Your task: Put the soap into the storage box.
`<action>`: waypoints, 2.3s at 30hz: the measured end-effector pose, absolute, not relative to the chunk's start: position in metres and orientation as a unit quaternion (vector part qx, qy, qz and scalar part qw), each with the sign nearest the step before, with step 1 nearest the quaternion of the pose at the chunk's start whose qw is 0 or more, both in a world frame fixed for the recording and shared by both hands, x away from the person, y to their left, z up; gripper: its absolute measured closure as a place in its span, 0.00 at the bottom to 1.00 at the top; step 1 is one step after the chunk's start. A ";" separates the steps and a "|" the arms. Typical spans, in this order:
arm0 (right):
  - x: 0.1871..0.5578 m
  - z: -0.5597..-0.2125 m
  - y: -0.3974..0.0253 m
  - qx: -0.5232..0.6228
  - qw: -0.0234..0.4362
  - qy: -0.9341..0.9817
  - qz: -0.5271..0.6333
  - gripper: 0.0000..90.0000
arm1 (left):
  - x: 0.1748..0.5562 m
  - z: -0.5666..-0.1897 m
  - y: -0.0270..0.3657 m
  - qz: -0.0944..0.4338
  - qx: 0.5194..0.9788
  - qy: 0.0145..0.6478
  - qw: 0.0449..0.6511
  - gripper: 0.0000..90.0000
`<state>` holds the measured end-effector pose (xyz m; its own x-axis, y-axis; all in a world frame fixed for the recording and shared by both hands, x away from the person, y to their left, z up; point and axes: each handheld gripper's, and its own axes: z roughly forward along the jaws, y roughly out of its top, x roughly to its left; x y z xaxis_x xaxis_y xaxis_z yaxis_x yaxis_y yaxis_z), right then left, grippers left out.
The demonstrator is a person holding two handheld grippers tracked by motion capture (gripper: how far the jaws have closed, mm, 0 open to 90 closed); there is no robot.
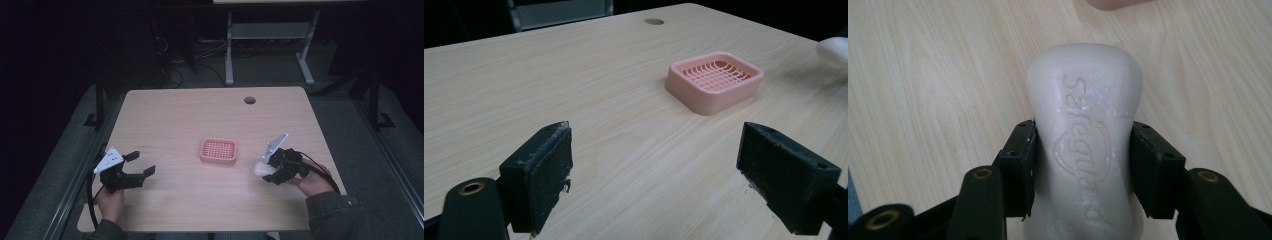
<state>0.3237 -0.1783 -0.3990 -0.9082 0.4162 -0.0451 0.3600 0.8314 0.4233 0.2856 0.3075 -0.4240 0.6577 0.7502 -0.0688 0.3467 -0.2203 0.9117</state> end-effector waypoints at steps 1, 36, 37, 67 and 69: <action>0.324 -0.398 -0.177 0.201 0.070 0.955 0.207 0.54 | 0.286 -0.424 0.307 0.200 0.756 0.363 0.507 0.16; 0.347 -0.375 -0.151 0.174 0.072 0.958 0.215 0.54 | 0.286 -0.424 0.306 0.196 0.756 0.363 0.508 0.16; 0.348 -0.374 -0.149 0.172 0.075 0.959 0.213 0.54 | 0.285 -0.424 0.306 0.196 0.756 0.363 0.508 0.16; 0.380 -0.365 -0.105 0.145 0.065 0.962 0.221 0.54 | 0.286 -0.423 0.307 0.197 0.754 0.363 0.510 0.16; 0.382 -0.365 -0.103 0.146 0.065 0.963 0.218 0.54 | 0.285 -0.423 0.307 0.197 0.754 0.362 0.511 0.16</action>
<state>0.3818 -0.1025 -0.3653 -0.9489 0.3096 -0.0612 0.2530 0.8620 0.4392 0.2855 0.3072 -0.4228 0.6594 0.7482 -0.0732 0.3447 -0.2143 0.9139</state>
